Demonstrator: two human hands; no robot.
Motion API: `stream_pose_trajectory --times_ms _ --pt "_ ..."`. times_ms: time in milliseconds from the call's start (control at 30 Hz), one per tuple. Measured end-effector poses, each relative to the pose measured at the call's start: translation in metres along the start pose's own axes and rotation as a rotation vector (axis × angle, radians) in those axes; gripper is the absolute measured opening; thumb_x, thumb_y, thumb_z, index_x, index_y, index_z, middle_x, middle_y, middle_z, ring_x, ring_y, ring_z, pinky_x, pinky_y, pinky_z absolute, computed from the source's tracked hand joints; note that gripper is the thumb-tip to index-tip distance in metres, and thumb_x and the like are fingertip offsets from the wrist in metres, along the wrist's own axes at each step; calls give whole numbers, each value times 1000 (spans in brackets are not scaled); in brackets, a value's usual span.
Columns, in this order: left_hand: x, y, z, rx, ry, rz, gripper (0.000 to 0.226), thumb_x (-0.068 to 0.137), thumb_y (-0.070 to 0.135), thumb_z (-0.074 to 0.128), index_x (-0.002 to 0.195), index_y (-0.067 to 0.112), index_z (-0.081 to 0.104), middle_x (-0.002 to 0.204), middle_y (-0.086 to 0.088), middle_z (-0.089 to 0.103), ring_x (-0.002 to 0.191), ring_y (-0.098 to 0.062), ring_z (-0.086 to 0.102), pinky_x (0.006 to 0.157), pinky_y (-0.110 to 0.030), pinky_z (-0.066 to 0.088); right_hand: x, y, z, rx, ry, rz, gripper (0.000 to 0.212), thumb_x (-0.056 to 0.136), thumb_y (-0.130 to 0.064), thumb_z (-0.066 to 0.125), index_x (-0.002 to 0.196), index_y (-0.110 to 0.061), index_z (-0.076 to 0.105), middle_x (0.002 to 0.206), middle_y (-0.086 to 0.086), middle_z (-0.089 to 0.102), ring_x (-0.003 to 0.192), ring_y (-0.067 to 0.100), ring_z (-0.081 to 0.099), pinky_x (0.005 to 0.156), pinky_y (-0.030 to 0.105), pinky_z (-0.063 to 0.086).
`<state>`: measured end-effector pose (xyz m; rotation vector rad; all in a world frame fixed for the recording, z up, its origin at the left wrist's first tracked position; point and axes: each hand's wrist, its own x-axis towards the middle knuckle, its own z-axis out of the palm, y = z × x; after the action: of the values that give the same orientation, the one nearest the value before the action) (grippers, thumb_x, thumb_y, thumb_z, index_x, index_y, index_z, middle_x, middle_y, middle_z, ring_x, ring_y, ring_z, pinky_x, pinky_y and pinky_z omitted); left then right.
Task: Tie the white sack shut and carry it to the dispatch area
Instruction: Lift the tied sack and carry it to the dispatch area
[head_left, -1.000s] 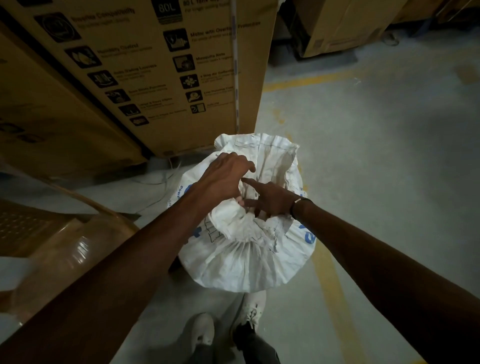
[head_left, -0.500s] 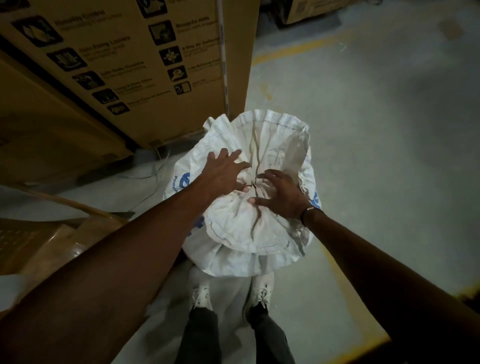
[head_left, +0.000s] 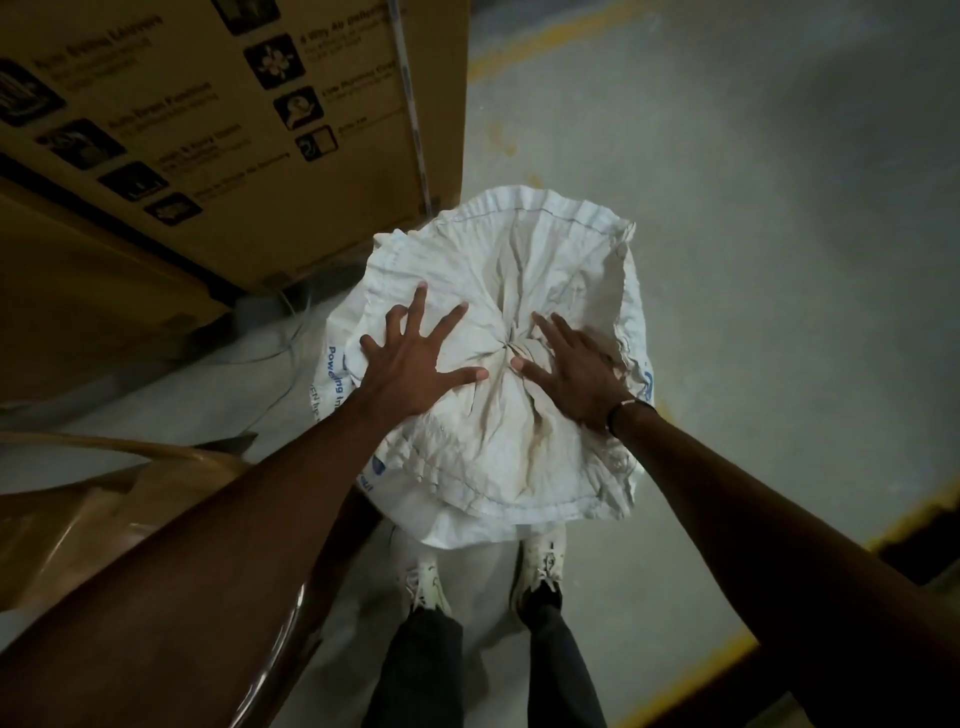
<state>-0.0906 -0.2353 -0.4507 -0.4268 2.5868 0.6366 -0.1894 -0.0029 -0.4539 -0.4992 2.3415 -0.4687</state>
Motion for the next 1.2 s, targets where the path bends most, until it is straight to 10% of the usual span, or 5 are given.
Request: stream_pose_trajectory --times_ms 333,533,733,933,1200 --pt "-61 9 -42 -291 419 -166 103 76 87 61 162 46 24 177 -6 -7 161 -35 4 124 -64 13 -58 4 -73 142 606 15 70 95 -50 76 151 -16 50 168 10 40 156 29 35 126 44 33" --pt "-102 2 -52 -948 250 -83 135 50 84 85 163 41 24 174 7 18 158 -12 25 127 -52 31 -83 2 -103 728 290 326 113 83 -68 80 169 -24 20 175 3 32 154 29 45 123 50 42" --pt "-109 30 -45 -874 132 123 157 31 45 108 162 48 21 170 13 15 159 -7 15 127 -44 30 -87 -18 -103 1053 123 156 76 109 -40 60 171 -33 17 177 -1 25 152 15 37 99 22 49" --pt "-80 62 -49 -818 506 183 96 46 55 102 123 14 61 149 2 44 139 -5 45 110 -16 40 -78 -26 -87 1287 78 4 147 55 -58 102 168 -33 13 172 8 34 160 22 34 127 36 35" --pt "-47 84 -66 -923 563 -62 56 69 43 96 94 11 58 88 7 60 80 -7 56 73 -23 47 -48 -38 -77 1015 290 76 148 67 -30 103 171 -37 -2 173 1 20 139 14 55 94 22 55"
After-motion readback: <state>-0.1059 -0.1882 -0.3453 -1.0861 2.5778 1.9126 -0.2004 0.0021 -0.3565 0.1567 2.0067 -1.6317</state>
